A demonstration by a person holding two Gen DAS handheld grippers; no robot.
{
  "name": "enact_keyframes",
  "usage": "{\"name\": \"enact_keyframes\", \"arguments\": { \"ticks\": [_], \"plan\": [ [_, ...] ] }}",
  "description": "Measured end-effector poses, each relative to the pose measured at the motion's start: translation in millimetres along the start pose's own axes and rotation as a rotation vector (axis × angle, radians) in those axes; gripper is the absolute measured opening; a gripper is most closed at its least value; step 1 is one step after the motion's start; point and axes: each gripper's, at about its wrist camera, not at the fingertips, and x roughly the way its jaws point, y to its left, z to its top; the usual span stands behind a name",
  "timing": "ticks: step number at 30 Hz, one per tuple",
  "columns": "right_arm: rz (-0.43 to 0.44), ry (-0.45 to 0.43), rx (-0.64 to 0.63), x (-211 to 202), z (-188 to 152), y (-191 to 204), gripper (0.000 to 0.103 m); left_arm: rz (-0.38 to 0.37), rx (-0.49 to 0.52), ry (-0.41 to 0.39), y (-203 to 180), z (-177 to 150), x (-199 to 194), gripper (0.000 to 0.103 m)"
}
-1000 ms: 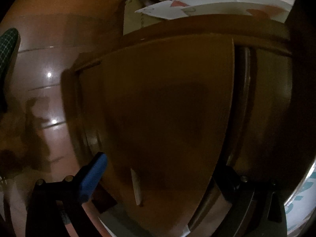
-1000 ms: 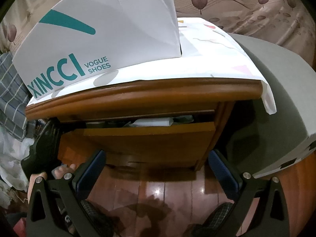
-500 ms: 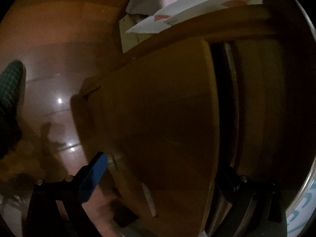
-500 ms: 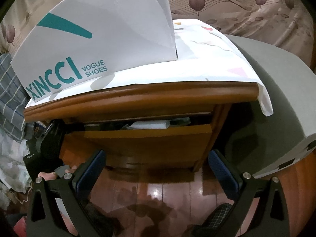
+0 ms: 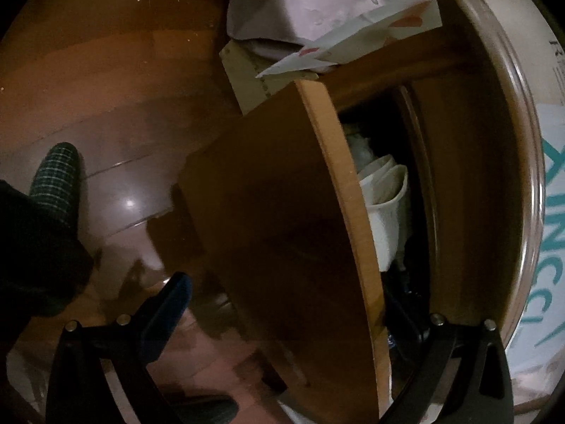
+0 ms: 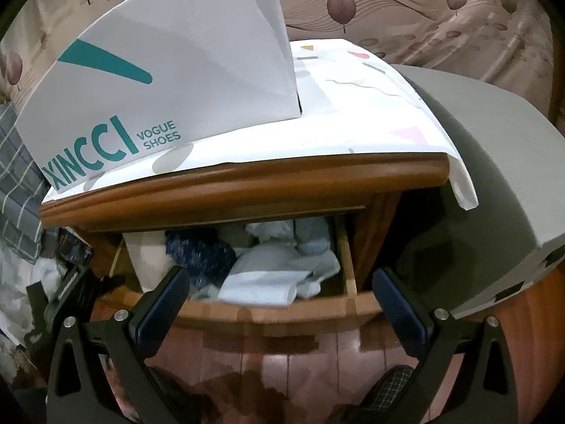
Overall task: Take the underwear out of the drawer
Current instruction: 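Move the right gripper into the open drawer toward the navy underwear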
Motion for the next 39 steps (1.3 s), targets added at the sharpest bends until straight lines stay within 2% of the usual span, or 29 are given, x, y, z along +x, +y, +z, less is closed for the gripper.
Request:
{"name": "enact_keyframes", "arguments": {
  "ticks": [8, 11, 18, 25, 27, 30, 33, 35, 39],
  "plan": [
    [-0.012, 0.0, 0.033, 3, 7, -10, 0.103, 0.028, 0.066, 0.026, 15, 0, -9, 0.103],
    [-0.022, -0.006, 0.035, 2, 8, -13, 0.103, 0.04, 0.1, 0.032, 22, -10, -28, 0.103],
    [-0.013, -0.003, 0.05, 5, 13, -15, 0.103, 0.08, 0.175, 0.047, 32, -14, -40, 0.103],
    [-0.01, -0.002, 0.047, 4, 10, -14, 0.103, 0.089, 0.172, 0.082, 49, -19, -47, 0.103],
    [-0.01, -0.001, 0.039, 3, 10, -12, 0.103, 0.117, 0.169, 0.088, 51, -20, -51, 0.103],
    [-0.008, 0.003, 0.037, 4, 10, -11, 0.103, 0.15, 0.216, 0.078, 53, -24, -60, 0.103],
    [-0.005, 0.003, 0.036, 3, 9, -10, 0.103, 0.164, 0.216, 0.103, 52, -21, -61, 0.103],
    [-0.007, 0.004, 0.027, 3, 8, -8, 0.103, 0.175, 0.257, 0.086, 49, -21, -60, 0.103],
    [0.006, 0.019, 0.025, 6, 7, -6, 0.103, 0.269, 0.389, 0.032, 31, -25, -64, 0.103]
  ]
}}
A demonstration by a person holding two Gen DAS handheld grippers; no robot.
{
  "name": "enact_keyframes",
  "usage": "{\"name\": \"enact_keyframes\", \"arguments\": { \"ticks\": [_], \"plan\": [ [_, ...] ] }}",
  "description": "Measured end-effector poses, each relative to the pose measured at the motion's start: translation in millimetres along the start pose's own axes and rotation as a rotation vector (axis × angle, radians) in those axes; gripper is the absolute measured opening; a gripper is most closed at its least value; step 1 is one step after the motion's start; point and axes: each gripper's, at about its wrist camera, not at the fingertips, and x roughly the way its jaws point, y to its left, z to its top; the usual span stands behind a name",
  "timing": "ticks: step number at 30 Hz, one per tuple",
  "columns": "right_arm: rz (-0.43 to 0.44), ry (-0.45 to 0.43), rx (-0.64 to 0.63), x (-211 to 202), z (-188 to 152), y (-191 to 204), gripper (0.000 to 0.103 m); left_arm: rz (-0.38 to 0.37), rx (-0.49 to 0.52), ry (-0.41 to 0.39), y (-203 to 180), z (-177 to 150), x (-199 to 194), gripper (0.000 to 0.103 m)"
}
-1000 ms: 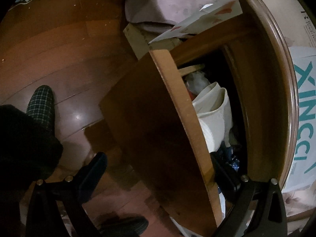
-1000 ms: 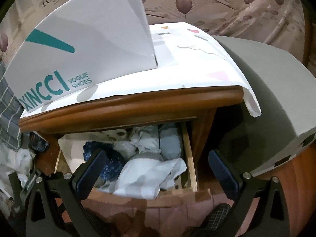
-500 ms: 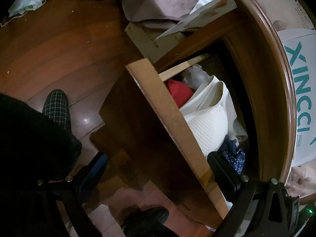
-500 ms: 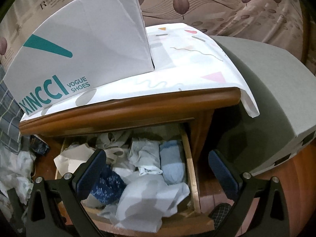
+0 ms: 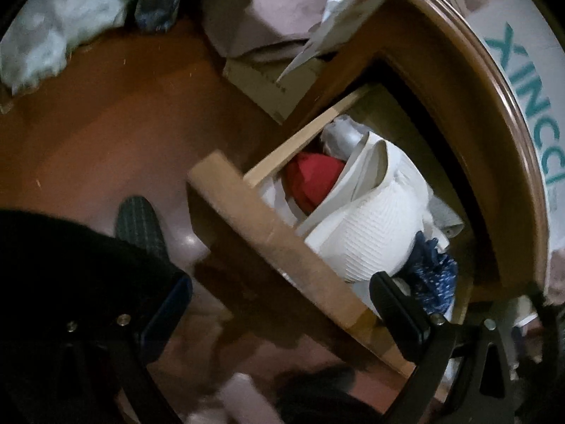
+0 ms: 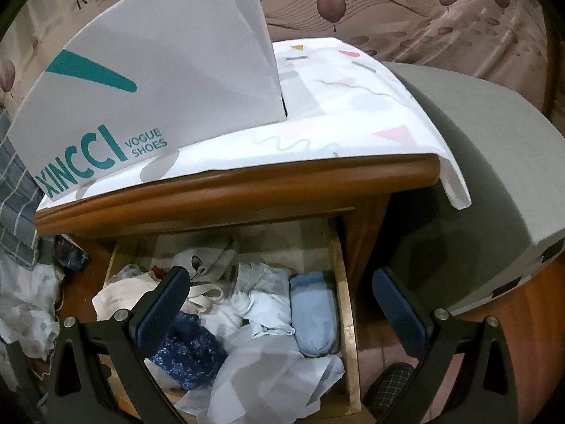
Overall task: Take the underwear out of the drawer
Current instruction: 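Move the right gripper into the open drawer toward the navy underwear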
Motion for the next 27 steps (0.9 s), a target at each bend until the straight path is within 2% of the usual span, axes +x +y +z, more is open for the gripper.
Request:
{"name": "enact_keyframes", "arguments": {
  "ticks": [4, 8, 11, 13, 16, 19, 25, 27],
  "plan": [
    [0.005, 0.01, -0.027, 2, -2, 6, 0.103, 0.105, 0.102, -0.054, -16, 2, -10, 0.102],
    [0.008, 0.019, -0.07, 4, -6, 14, 0.103, 0.132, 0.16, -0.102, -29, 5, -27, 0.102],
    [0.022, 0.027, -0.116, 5, -9, 23, 0.103, 0.138, 0.258, -0.166, -47, 6, -50, 0.102],
    [0.033, 0.027, -0.149, 4, -12, 29, 0.103, 0.12, 0.329, -0.217, -59, 4, -66, 0.102],
    [0.048, 0.024, -0.215, 1, -16, 40, 0.103, 0.119, 0.499, -0.316, -81, 1, -85, 0.102],
    [0.07, 0.034, -0.276, 0, -23, 51, 0.102, 0.094, 0.662, -0.379, -100, 1, -100, 0.102],
    [0.073, 0.059, -0.389, 2, -38, 72, 0.102, 0.037, 0.892, -0.375, -125, 18, -97, 0.102],
    [0.078, 0.079, -0.433, 4, -45, 79, 0.102, 0.033, 0.908, -0.372, -127, 26, -89, 0.102]
  ]
}}
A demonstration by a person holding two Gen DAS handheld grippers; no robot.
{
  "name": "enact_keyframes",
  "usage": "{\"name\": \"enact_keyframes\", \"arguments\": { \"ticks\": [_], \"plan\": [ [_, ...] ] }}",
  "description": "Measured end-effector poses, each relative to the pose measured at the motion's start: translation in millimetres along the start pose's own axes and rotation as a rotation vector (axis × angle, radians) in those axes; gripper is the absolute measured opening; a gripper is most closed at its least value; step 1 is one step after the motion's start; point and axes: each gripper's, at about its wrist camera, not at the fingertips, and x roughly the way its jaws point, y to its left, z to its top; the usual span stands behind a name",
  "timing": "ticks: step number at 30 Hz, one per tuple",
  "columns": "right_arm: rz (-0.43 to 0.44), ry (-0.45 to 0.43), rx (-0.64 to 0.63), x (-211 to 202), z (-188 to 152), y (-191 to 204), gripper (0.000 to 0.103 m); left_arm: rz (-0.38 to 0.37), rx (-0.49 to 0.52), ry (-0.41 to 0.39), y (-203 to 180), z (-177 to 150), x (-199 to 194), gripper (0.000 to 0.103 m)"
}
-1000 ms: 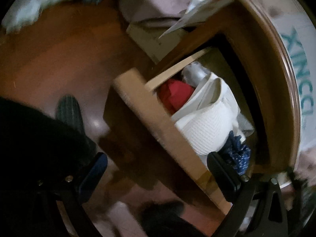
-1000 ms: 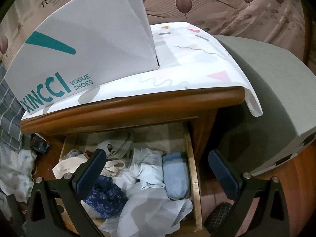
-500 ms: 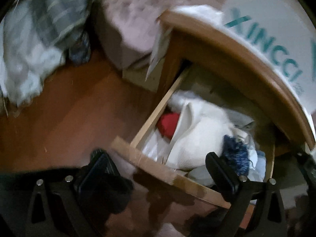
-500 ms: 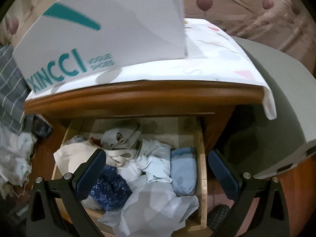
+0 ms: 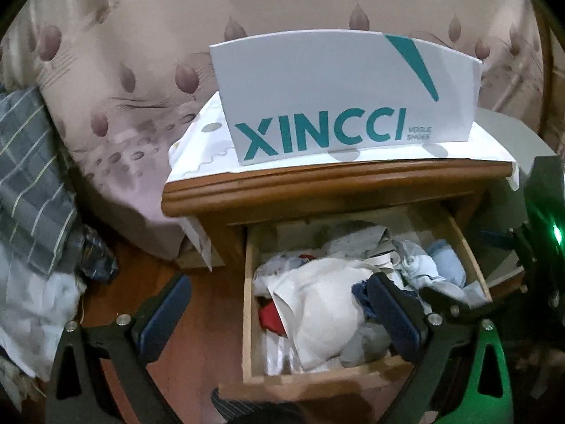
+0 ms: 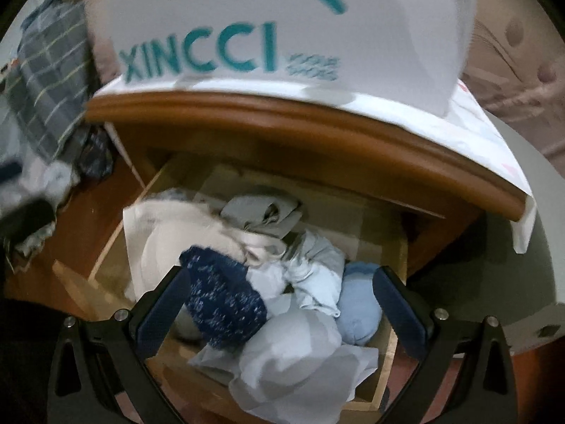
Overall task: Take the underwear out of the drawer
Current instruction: 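Move the right gripper into the open drawer toward the navy underwear, then grasp the navy floral underwear with the right gripper and lift it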
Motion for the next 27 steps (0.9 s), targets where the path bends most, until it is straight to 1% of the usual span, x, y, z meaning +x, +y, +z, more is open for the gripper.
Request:
{"name": "enact_keyframes", "arguments": {
  "ticks": [1, 3, 5, 7, 8, 10, 12, 14, 17, 18, 21, 22, 25, 26, 27],
  "plan": [
    [-0.006, 0.005, -0.018, 3, -1, 4, 0.102, -0.009, -0.009, 0.003, 2, 0, 5, 0.102],
    [-0.005, 0.032, -0.051, 8, -3, 12, 0.101, -0.018, -0.071, 0.028, 13, 3, 20, 0.102],
    [0.001, 0.059, -0.062, 14, -4, 16, 0.101, -0.042, -0.138, 0.049, 22, -1, 32, 0.102],
    [0.022, 0.099, -0.05, 20, -3, 17, 0.098, -0.078, -0.193, 0.102, 32, -6, 45, 0.102],
    [0.037, 0.117, -0.043, 24, -2, 17, 0.096, -0.082, -0.22, 0.128, 37, -10, 50, 0.102],
    [0.039, 0.158, -0.042, 35, -3, 20, 0.096, -0.063, -0.273, 0.181, 47, -17, 60, 0.102],
    [0.045, 0.201, -0.038, 46, -3, 24, 0.093, -0.038, -0.313, 0.208, 57, -22, 66, 0.102],
    [0.05, 0.237, -0.04, 55, -3, 27, 0.091, -0.044, -0.334, 0.229, 63, -23, 72, 0.102],
    [0.035, 0.293, -0.052, 72, 0, 32, 0.09, -0.063, -0.377, 0.254, 70, -25, 78, 0.102],
    [0.033, 0.3, -0.063, 75, 0, 35, 0.087, -0.067, -0.381, 0.257, 71, -25, 79, 0.102],
    [-0.006, 0.337, -0.106, 85, 3, 43, 0.087, -0.071, -0.386, 0.271, 71, -25, 79, 0.102],
    [0.0, 0.343, -0.106, 87, 4, 43, 0.086, -0.079, -0.389, 0.28, 71, -26, 81, 0.102],
    [0.011, 0.352, -0.087, 91, 7, 40, 0.079, -0.116, -0.409, 0.316, 71, -29, 87, 0.102],
    [0.02, 0.354, -0.077, 93, 7, 39, 0.074, -0.121, -0.413, 0.326, 71, -30, 90, 0.102],
    [0.029, 0.356, -0.066, 94, 7, 37, 0.067, -0.126, -0.42, 0.338, 70, -31, 92, 0.102]
  ]
}}
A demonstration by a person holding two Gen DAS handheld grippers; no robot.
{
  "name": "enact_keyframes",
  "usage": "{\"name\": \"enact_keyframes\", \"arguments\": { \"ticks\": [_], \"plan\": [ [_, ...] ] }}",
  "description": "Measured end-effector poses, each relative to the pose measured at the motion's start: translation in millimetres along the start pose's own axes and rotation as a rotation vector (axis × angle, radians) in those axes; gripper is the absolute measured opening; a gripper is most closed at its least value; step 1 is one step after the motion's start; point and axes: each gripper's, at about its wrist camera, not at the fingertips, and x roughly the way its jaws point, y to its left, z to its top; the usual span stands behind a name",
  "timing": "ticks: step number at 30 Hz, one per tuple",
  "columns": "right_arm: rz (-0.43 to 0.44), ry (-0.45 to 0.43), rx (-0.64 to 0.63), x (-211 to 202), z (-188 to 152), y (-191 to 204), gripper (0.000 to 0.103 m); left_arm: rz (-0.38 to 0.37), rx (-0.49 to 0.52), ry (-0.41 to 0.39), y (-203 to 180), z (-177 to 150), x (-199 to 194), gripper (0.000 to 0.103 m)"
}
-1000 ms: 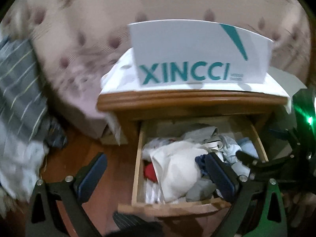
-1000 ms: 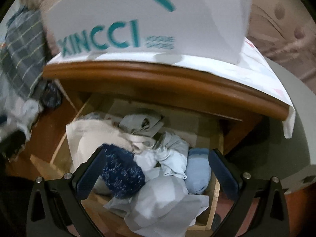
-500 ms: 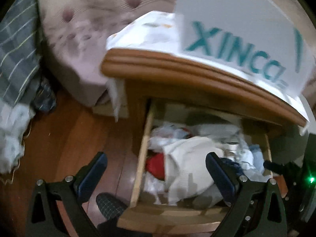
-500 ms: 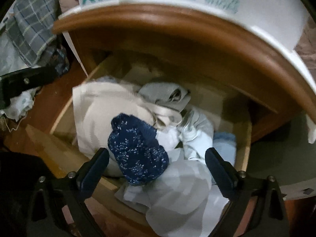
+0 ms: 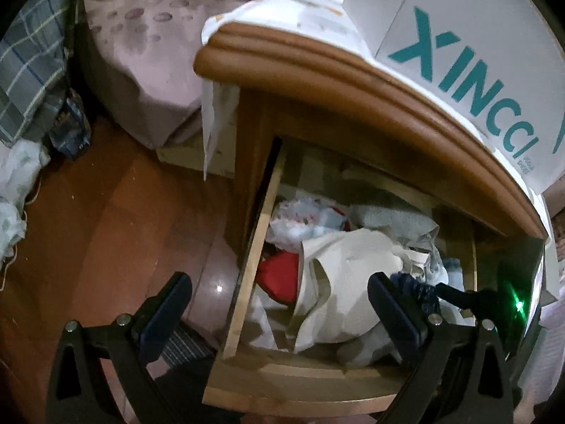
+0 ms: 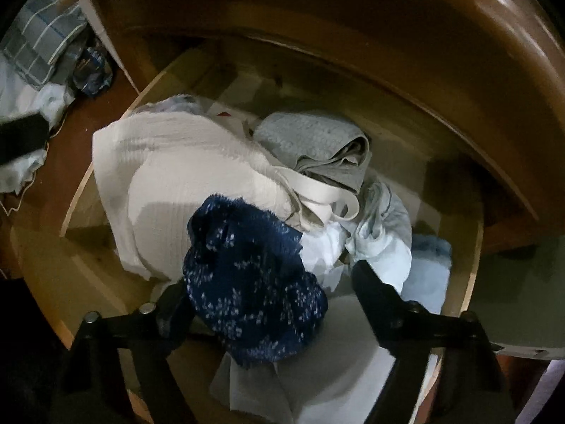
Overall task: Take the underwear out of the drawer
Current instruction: 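Grasp the navy floral underwear with the right gripper and lift it, then grasp the cream bra in the drawer with the left gripper while the right holds the underwear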
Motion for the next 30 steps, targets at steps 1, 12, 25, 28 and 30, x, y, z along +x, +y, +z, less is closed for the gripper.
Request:
{"name": "enact_keyframes", "arguments": {
  "ticks": [1, 12, 25, 28, 30],
  "plan": [
    [0.012, 0.006, 0.013, 2, 0, -2, 0.062, -0.005, -0.004, 0.008, 0, 0, 2, 0.102],
    [0.085, -0.043, 0.105, -14, -17, -30, 0.022, 0.059, 0.222, 0.076, -42, -17, 27, 0.102],
    [0.126, -0.151, 0.158, -48, -38, -54, 0.022, 0.013, 0.189, 0.164, -40, -5, 55, 0.102],
    [0.124, -0.169, 0.166, -52, -38, -59, 0.022, 0.019, 0.227, 0.197, -45, -3, 68, 0.102],
    [0.116, -0.185, 0.165, -53, -37, -61, 0.022, 0.012, 0.223, 0.222, -44, -1, 77, 0.102]
  ]
}}
